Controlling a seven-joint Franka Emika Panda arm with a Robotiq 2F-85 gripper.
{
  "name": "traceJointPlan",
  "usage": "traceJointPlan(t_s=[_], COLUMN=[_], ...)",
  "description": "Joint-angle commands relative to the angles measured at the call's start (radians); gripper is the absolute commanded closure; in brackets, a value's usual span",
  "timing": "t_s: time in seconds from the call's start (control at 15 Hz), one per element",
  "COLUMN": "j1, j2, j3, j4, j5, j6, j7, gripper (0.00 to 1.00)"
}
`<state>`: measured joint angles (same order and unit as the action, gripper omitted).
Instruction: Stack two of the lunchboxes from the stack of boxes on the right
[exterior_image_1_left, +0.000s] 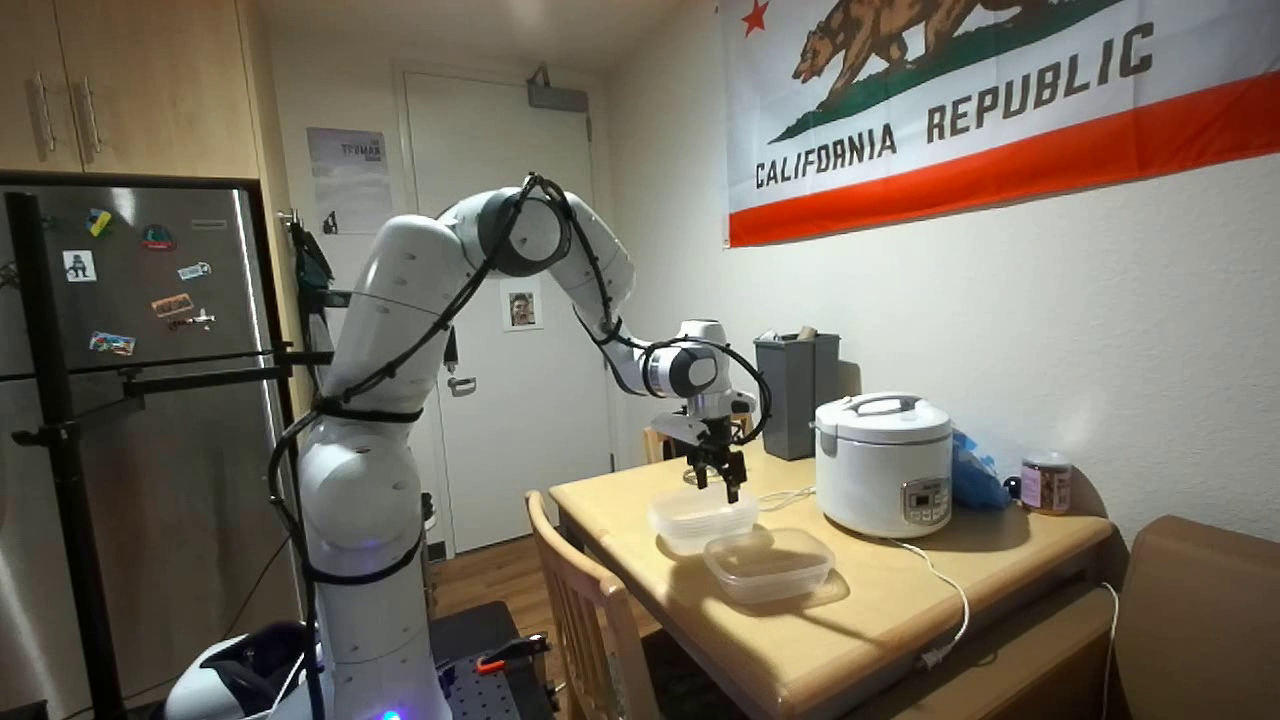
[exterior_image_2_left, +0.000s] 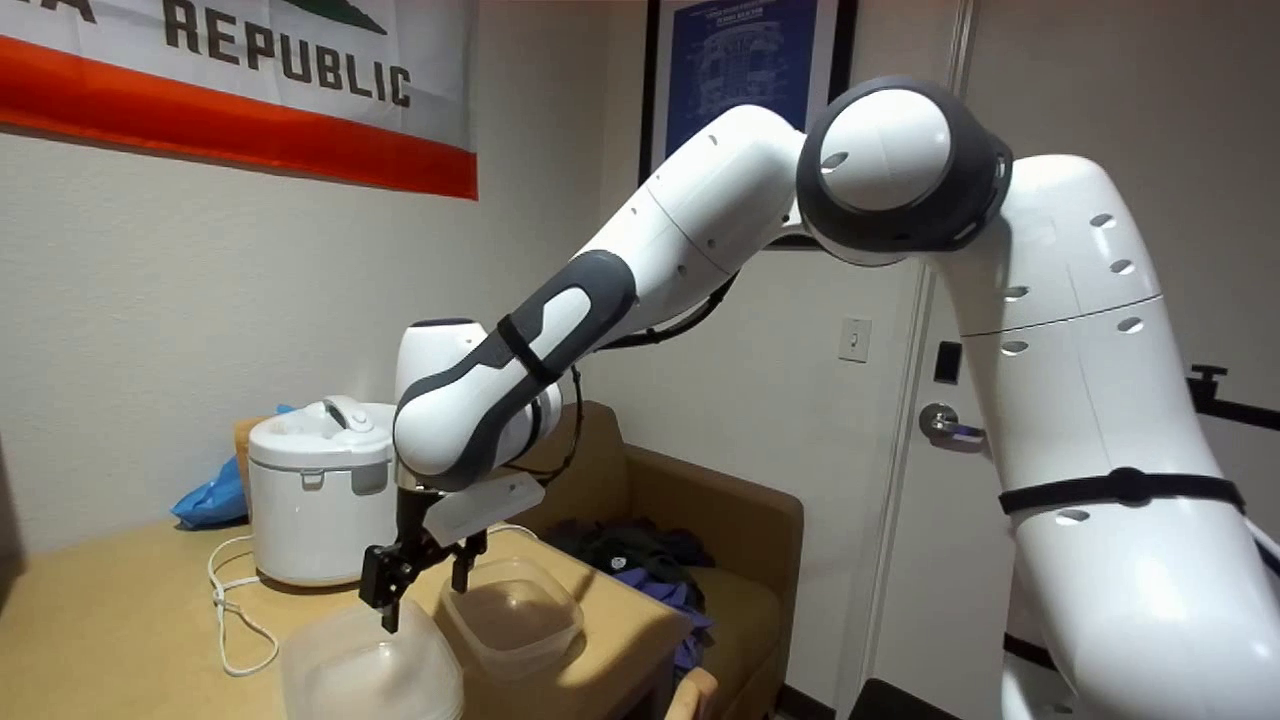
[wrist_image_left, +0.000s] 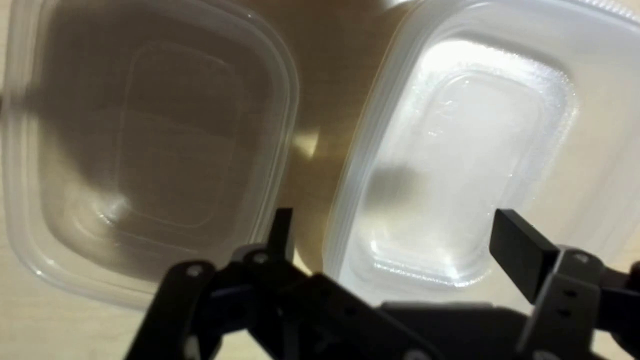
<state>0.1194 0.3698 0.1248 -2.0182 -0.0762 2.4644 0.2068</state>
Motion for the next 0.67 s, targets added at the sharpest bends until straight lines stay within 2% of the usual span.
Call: traceJointPlan(t_s=[0.0, 0.2, 0.27, 0.33, 0.6], j1=[0.003, 0.003, 0.005, 0.006, 0.012], j2=[0.075, 0.11, 0.118, 0.123, 0.119], j3=[-0.004, -0.007, -0.009, -0.011, -0.023], j4=[0.061, 0.08, 0.084, 0.087, 0.084], j5=[0.051, 0.068, 0.068, 0.069, 0.061], j6=[-0.006, -0.011, -0.009, -0.011, -0.015], j7=[-0.062, -0.066, -0.062, -0.061, -0.047], gripper=[0.0, 0.0, 0.25, 0.26, 0.57])
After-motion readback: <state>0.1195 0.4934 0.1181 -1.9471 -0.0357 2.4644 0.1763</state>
